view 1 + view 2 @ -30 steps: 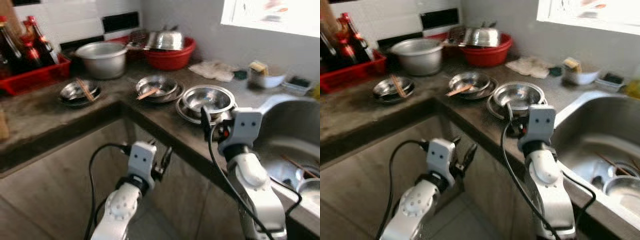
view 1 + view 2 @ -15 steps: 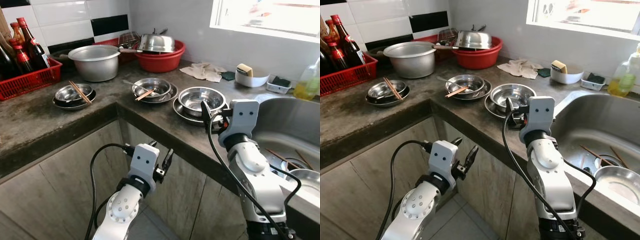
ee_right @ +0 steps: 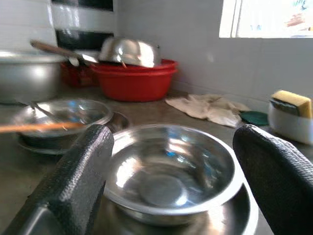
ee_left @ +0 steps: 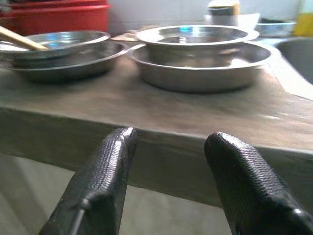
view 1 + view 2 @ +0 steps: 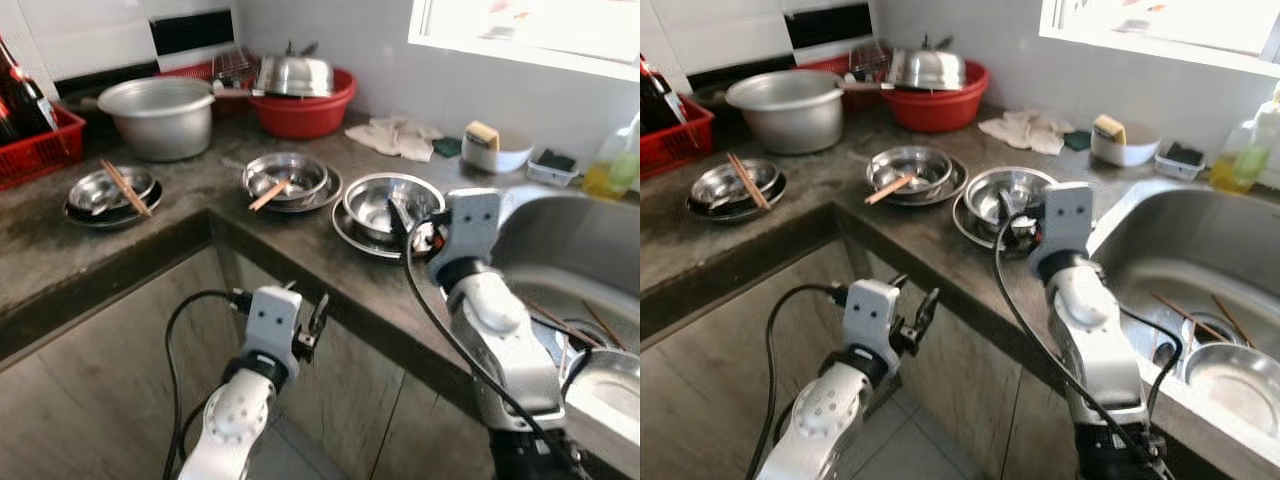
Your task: Kitchen organization
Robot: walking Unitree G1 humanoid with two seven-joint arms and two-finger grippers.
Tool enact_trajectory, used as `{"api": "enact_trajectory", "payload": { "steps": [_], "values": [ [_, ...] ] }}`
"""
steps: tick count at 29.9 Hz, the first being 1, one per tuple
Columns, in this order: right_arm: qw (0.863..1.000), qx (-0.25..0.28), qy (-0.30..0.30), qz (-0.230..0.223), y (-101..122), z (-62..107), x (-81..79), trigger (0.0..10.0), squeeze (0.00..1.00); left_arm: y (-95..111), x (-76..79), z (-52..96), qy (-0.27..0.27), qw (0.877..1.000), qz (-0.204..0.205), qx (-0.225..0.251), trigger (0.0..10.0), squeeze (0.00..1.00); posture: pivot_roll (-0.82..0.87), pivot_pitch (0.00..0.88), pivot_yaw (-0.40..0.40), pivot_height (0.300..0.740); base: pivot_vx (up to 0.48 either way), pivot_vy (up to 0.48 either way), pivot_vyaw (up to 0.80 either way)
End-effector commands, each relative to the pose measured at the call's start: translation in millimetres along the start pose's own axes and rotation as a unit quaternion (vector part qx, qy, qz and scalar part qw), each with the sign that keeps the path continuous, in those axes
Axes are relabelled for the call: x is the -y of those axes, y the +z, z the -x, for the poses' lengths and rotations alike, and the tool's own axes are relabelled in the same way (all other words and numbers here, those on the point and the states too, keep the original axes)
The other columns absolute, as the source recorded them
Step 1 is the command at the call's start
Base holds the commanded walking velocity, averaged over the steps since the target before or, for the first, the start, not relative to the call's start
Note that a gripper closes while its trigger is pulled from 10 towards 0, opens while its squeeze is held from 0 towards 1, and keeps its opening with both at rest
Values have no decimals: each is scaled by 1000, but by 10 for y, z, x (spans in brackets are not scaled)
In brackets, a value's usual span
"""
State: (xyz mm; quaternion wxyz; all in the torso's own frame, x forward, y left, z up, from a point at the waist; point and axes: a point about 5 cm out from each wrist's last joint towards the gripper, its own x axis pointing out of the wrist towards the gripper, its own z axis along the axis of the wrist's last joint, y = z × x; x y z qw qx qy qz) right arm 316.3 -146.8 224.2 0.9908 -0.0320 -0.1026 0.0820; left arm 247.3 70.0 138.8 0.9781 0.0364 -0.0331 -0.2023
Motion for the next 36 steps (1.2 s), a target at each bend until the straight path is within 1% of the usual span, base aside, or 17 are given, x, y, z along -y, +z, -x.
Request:
{"api": "enact_trajectory", "payload": {
  "steps": [1, 3, 4, 6, 8, 10, 15, 16, 17, 19, 21, 22, 24, 26, 31, 34, 36],
  "values": [
    [1000, 9, 25, 5, 50, -86, -13, 10000, 0, -4, -10, 24, 5, 1000, -7, -3, 10000, 0, -2, 10, -38, 740, 0, 0, 0],
    [999, 5, 35, 17, 58, -147, 13, 10000, 0, 2, -4, 31, 5, 1000, -5, -2, 10000, 0, 2, 14, -41, 740, 0, 0, 0],
    [999, 0, 46, 27, 74, -226, 46, 10000, 0, 2, -1, 41, 6, 1000, -3, -2, 10000, 0, 4, 18, -44, 740, 0, 0, 0],
    [998, -2, 49, 30, 79, -250, 56, 10000, 0, 1, -1, 44, 6, 1000, -2, -3, 10000, 0, 4, 18, -44, 740, 0, 0, 0],
    [997, -11, 61, 46, 85, -305, 73, 10000, 0, -1, 3, 51, 6, 1000, -2, -4, 10000, 0, 4, 22, -47, 740, 0, 0, 0],
    [993, -35, 82, 71, 77, -417, 98, 10000, 0, -1, 23, 67, 3, 1000, 1, -5, 10000, 0, 7, 34, -55, 740, 0, 0, 0],
    [987, -73, 113, 90, 55, -568, 154, 10000, 0, 6, 55, 97, 2, 1000, 6, -6, 10000, 0, 12, 52, -61, 740, 0, 0, 0],
    [981, -97, 137, 99, 30, -639, 171, 10000, 0, -10, 60, 116, 3, 1000, 7, -12, 10000, 0, 11, 57, -64, 740, 0, 0, 0],
    [979, -99, 144, 107, 35, -661, 180, 10000, 0, -13, 64, 124, 3, 1000, 7, -13, 10000, 0, 14, 66, -69, 740, 0, 0, 0],
    [977, -111, 152, 105, 19, -681, 188, 10000, 0, -16, 66, 131, 3, 1000, 7, -14, 10000, 0, 14, 69, -70, 740, 0, 0, 0],
    [969, -134, 179, 104, -15, -715, 193, 10000, 0, -17, 69, 145, 4, 1000, 8, -15, 10000, 0, 16, 75, -75, 740, 0, 0, 0],
    [963, -158, 198, 97, -49, -733, 197, 10000, 0, -15, 69, 152, 5, 1000, 8, -16, 10000, 0, 18, 76, -76, 740, 0, 0, 0],
    [960, -161, 205, 101, -53, -742, 199, 10000, 0, -12, 69, 156, 6, 1000, 8, -16, 10000, 0, 20, 80, -78, 740, 0, 0, 0],
    [950, -184, 223, 116, -87, -787, 218, 10000, 0, -10, 66, 173, 9, 1000, 10, -18, 10000, 0, 21, 85, -82, 740, 0, 0, 0],
    [946, -199, 217, 133, -96, -825, 259, 10000, 0, -7, 65, 188, 12, 1000, 11, -19, 10000, 0, 22, 89, -81, 740, 0, 0, 0],
    [944, -208, 202, 155, -72, -870, 328, 10000, 0, -3, 63, 195, 12, 1000, 11, -20, 10000, 0, 20, 93, -78, 740, 0, 0, 0],
    [945, -210, 196, 157, -60, -888, 352, 10000, 0, -1, 65, 197, 12, 1000, 12, -21, 10000, 0, 20, 93, -78, 740, 0, 0, 0]
  ]
}}
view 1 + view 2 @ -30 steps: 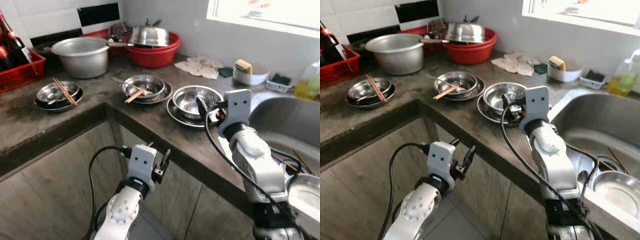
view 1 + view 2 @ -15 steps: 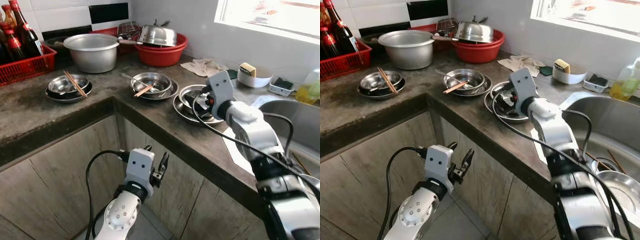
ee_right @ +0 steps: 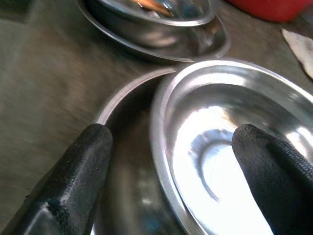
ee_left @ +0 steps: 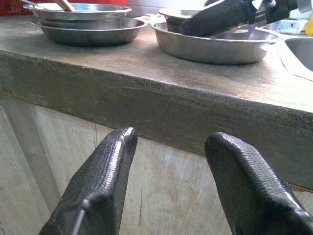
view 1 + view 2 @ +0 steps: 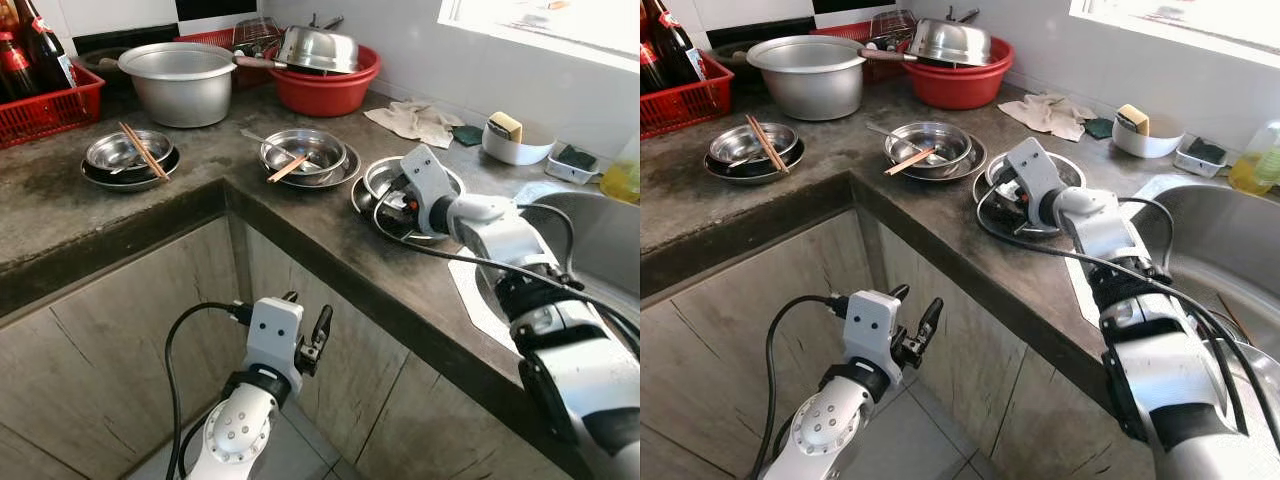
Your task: Kitchen organization
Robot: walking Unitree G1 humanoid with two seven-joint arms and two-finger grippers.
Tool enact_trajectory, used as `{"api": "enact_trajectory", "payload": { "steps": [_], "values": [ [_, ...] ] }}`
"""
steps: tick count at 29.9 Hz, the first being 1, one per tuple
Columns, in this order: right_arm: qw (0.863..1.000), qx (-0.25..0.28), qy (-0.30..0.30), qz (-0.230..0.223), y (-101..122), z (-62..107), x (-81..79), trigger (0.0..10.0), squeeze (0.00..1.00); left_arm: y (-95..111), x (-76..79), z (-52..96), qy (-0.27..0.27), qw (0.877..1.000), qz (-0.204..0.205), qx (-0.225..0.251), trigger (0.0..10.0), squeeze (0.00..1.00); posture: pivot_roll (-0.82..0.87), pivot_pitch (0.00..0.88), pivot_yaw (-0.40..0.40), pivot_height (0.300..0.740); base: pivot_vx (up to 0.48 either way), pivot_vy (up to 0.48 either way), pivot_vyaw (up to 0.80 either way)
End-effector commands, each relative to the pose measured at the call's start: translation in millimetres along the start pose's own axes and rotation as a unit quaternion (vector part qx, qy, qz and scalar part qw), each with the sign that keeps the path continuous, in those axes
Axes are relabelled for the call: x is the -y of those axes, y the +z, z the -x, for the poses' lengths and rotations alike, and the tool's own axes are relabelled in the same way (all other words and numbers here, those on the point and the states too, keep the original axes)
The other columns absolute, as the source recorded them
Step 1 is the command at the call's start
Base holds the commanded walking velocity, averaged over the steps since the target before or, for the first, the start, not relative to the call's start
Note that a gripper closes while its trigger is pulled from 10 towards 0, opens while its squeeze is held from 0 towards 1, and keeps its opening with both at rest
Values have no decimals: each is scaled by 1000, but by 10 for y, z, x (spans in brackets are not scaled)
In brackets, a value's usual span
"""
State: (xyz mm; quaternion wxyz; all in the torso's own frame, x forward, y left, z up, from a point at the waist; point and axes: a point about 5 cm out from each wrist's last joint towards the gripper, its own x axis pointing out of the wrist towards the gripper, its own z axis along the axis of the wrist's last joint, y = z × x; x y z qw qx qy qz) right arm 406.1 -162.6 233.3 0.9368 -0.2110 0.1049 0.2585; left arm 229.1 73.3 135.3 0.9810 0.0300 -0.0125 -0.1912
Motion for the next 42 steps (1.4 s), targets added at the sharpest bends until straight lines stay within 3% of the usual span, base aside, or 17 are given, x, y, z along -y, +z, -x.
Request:
{"api": "enact_trajectory", "payload": {
  "steps": [1, 8, 12, 20, 22, 30, 33, 42],
  "values": [
    [1000, -6, -15, 16, 44, 13, 84, 10000, 0, 20, 22, 16, 1, 1000, 2, -1, 10000, 0, 20, 94, -78, 740, 0, 0, 0],
    [999, -8, -28, 29, 100, 21, 153, 10000, 0, 20, 41, 13, -1, 1000, 4, -1, 10000, 0, 14, 92, -75, 740, 0, 0, 0],
    [998, -42, 1, 50, 36, -7, 113, 10000, 0, 24, 49, 6, -3, 1000, 6, -1, 10000, 0, 14, 94, -75, 740, 0, 0, 0],
    [995, -68, -3, 69, 26, -28, 116, 10000, 0, 30, 45, 2, -2, 1000, 6, 0, 10000, 0, 13, 91, -75, 740, 0, 0, 0],
    [994, -73, -14, 80, 41, -31, 134, 314, 0, 29, 46, 4, -1, 1000, 6, 0, 10000, 0, 12, 91, -74, 740, 0, 0, 0],
    [994, -73, -29, 72, 124, -33, 170, 0, 0, -15, 29, -7, 2, 1000, 2, 1, 10000, 0, 13, 87, -79, 740, 0, 0, 0],
    [994, -62, -39, 81, 183, -35, 180, 0, 0, 61, 32, -14, 0, 1000, 0, 7, 10000, 0, 14, 79, -80, 740, 0, 0, 0],
    [995, 22, -59, 74, 324, -33, 182, 0, 0, 66, 44, -30, -1, 1000, -1, 11, 10000, 0, 18, 55, -77, 740, 0, 0, 0]
  ]
}}
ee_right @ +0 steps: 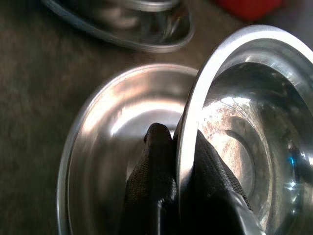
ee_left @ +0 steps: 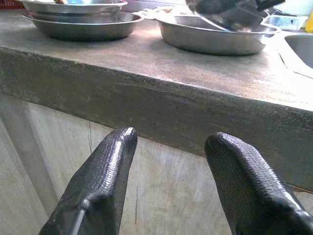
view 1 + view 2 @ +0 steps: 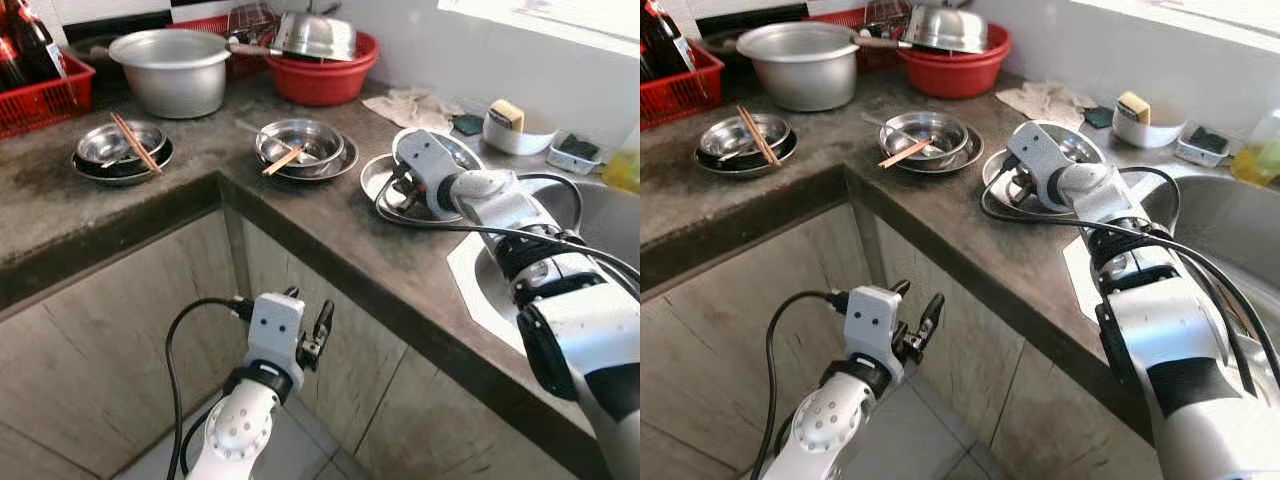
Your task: Kitchen organization
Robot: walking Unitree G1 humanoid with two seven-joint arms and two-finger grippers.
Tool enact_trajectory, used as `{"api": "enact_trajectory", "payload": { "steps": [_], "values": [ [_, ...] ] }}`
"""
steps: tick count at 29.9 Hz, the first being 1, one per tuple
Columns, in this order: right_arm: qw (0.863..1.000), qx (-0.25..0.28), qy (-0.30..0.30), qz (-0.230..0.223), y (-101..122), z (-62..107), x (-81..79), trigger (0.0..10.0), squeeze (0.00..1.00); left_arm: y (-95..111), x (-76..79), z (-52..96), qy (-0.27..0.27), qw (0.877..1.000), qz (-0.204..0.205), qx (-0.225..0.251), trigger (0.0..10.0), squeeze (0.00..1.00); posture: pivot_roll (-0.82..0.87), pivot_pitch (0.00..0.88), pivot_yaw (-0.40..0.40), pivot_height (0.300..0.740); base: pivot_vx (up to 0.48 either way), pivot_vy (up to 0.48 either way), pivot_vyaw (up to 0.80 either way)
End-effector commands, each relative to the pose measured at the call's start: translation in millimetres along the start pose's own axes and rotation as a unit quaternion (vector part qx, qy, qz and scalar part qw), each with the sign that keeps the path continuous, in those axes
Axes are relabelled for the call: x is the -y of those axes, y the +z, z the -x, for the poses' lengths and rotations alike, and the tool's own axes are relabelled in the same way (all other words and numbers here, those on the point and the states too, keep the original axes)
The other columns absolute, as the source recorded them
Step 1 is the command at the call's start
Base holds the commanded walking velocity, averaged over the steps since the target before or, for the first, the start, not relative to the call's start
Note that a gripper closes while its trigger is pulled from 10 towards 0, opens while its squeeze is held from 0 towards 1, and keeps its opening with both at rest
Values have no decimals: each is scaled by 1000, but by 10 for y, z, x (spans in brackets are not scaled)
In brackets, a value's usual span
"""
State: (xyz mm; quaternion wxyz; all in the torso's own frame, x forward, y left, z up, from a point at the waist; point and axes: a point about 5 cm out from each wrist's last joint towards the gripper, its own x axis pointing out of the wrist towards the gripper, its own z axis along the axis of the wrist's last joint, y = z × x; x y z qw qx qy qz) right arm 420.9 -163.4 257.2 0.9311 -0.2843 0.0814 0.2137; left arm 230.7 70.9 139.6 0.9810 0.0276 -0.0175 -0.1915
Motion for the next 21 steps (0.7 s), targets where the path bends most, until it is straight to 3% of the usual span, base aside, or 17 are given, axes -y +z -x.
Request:
{"api": "enact_trajectory", "payload": {
  "steps": [1, 2, 5, 7, 9, 14, 16, 20, 21],
  "values": [
    [999, 42, -15, -7, 116, 16, 33, 0, 0, 18, 25, -13, -1, 1000, -1, 6, 10000, 0, 20, 50, -76, 740, 0, 0, 0],
    [998, 61, -23, -14, 144, 22, 34, 0, 0, 14, 20, -19, -1, 1000, -1, 5, 10000, 0, 20, 47, -76, 740, 0, 0, 0],
    [977, 179, -89, -79, 325, 116, 60, 0, 0, 6, -12, -51, -2, 1000, -1, 4, 10000, 0, 17, 29, -66, 740, 0, 0, 0],
    [967, 211, -111, -88, 362, 172, 48, 0, 0, 4, -16, -58, -3, 1000, -1, 5, 10000, 0, 17, 26, -65, 740, 0, 0, 0],
    [963, 225, -122, -88, 377, 202, 40, 0, 0, 5, -19, -63, -4, 1000, -2, 5, 10000, 0, 17, 26, -64, 740, 0, 0, 0],
    [922, 289, -213, -143, 282, 500, -126, 0, 0, 31, -47, -105, -4, 1000, 0, 14, 10000, 0, 5, 11, -40, 740, 0, 0, 0],
    [916, 296, -227, -149, 252, 553, -163, 0, 0, 37, -52, -112, -3, 1000, 2, 17, 10000, 0, 5, 11, -40, 740, 0, 0, 0],
    [891, 293, -286, -196, -27, 876, -454, 0, 0, 74, -50, -159, -10, 1000, -6, 25, 10000, 0, -10, 0, -24, 740, 0, 0, 0],
    [891, 286, -296, -189, -69, 939, -493, 4980, 0, 84, -46, -174, -13, 999, -6, 29, 10000, 0, -15, 0, -22, 740, 0, 0, 0]
  ]
}}
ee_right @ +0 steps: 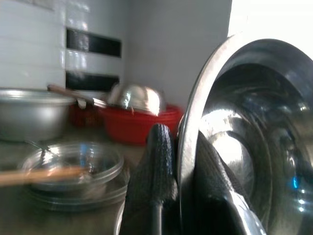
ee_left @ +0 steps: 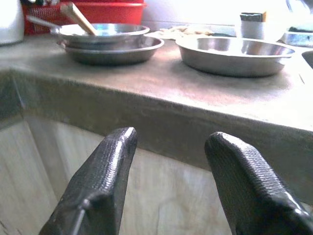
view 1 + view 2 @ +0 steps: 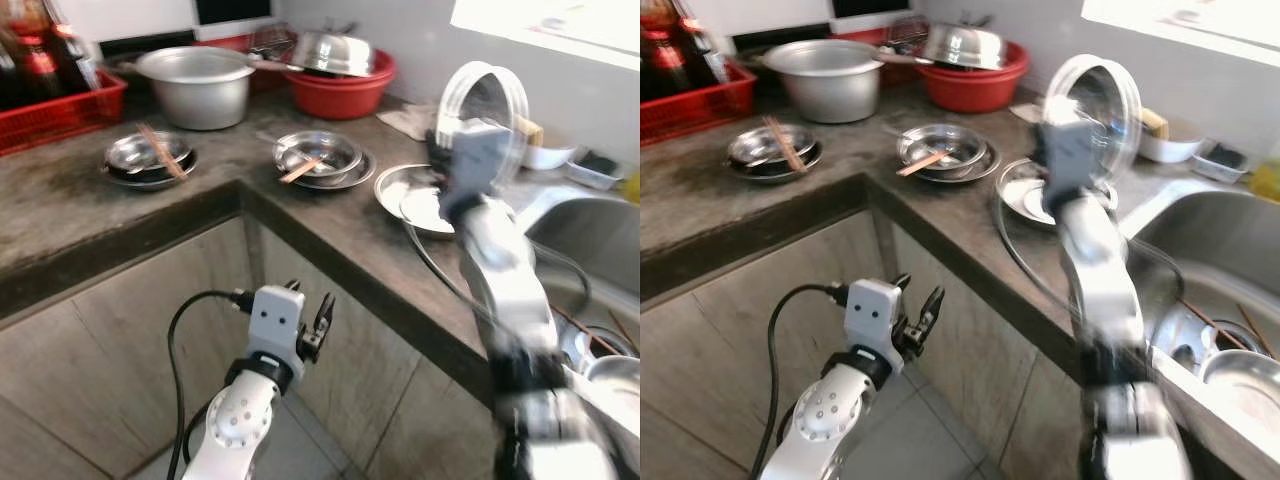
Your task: Kitchen organization
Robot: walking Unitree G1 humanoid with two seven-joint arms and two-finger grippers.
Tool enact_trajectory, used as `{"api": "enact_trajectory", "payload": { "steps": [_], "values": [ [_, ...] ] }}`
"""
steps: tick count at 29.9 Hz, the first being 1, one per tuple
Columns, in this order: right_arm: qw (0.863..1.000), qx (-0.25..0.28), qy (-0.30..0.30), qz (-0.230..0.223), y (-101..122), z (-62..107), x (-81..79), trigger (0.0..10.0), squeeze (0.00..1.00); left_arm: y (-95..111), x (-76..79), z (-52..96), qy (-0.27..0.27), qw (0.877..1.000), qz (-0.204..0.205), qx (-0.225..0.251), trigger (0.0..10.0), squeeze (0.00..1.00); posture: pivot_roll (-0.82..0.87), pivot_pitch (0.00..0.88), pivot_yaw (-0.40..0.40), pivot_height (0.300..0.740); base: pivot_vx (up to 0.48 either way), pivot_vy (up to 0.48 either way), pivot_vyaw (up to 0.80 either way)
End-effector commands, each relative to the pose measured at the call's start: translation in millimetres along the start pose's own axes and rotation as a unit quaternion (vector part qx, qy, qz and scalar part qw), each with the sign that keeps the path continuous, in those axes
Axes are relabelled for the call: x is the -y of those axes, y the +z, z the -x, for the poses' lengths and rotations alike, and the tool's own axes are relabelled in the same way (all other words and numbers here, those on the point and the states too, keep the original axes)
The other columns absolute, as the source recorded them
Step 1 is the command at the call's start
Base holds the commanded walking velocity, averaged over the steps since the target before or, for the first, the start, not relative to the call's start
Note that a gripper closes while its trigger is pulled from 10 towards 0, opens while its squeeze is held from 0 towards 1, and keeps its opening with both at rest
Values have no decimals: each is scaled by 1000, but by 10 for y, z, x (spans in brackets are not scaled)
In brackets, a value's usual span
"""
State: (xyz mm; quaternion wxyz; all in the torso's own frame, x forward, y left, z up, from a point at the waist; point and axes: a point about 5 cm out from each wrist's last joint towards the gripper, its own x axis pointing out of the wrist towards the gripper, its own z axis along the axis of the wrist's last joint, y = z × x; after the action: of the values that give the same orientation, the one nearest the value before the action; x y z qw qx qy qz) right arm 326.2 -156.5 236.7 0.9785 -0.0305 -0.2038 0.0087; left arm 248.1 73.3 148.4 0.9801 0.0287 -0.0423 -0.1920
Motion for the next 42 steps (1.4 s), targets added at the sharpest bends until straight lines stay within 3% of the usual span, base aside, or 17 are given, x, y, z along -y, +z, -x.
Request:
{"api": "enact_trajectory", "payload": {
  "steps": [1, 2, 7, 10, 16, 25, 27, 35, 38, 42],
  "values": [
    [999, 34, -26, 15, 189, 43, 80, 4980, 0, 4, 46, -20, -13, 1000, 0, 5, 10000, 0, -15, 0, -22, 740, 0, 0, 0],
    [999, 31, -32, 22, 185, 88, 89, 10000, 0, 8, 48, -33, -16, 1000, -1, 7, 10000, 0, -19, 0, -18, 740, 0, 0, 0],
    [998, -3, -65, 23, 135, 299, 123, 10000, 0, 11, 41, -102, -24, 1000, 6, 8, 10000, 0, -35, 0, -8, 740, 0, 0, -113],
    [997, -16, -72, 18, 112, 353, 124, 10000, 0, 7, 22, -143, -21, 1000, -9, 6, 10000, 0, -38, 0, -8, 740, 0, 0, -800],
    [997, -21, -69, 15, 134, 360, 105, 10000, 0, 2, 48, -169, -36, 999, -24, 13, 10000, 0, -45, 0, -4, 740, 0, -264, -800],
    [998, -29, -60, 12, 149, 357, 63, 10000, 0, -24, 43, -160, -33, 999, -14, 12, 10000, 0, -39, 0, -4, 740, 27, -425, -800],
    [998, -31, -60, 12, 147, 359, 53, 10000, 0, -37, 27, -159, -26, 1000, 4, 8, 10000, 0, -39, 0, -4, 740, 0, 0, -800],
    [999, -49, -18, 1, 139, 344, -88, 10000, 0, -47, -18, -148, -15, 1000, -6, 4, 10000, 0, -32, 0, -5, 740, 0, 0, -300],
    [998, -64, -8, -3, 115, 328, -112, 10000, 0, -51, -15, -129, -16, 1000, -5, 3, 10000, 0, -31, 0, -7, 740, 0, 0, 0],
    [991, -130, 30, 5, -20, 245, -137, 10000, 0, -61, -1, -115, -17, 1000, -2, -1, 10000, 0, -27, 0, -15, 740, 0, 0, 0]
  ]
}}
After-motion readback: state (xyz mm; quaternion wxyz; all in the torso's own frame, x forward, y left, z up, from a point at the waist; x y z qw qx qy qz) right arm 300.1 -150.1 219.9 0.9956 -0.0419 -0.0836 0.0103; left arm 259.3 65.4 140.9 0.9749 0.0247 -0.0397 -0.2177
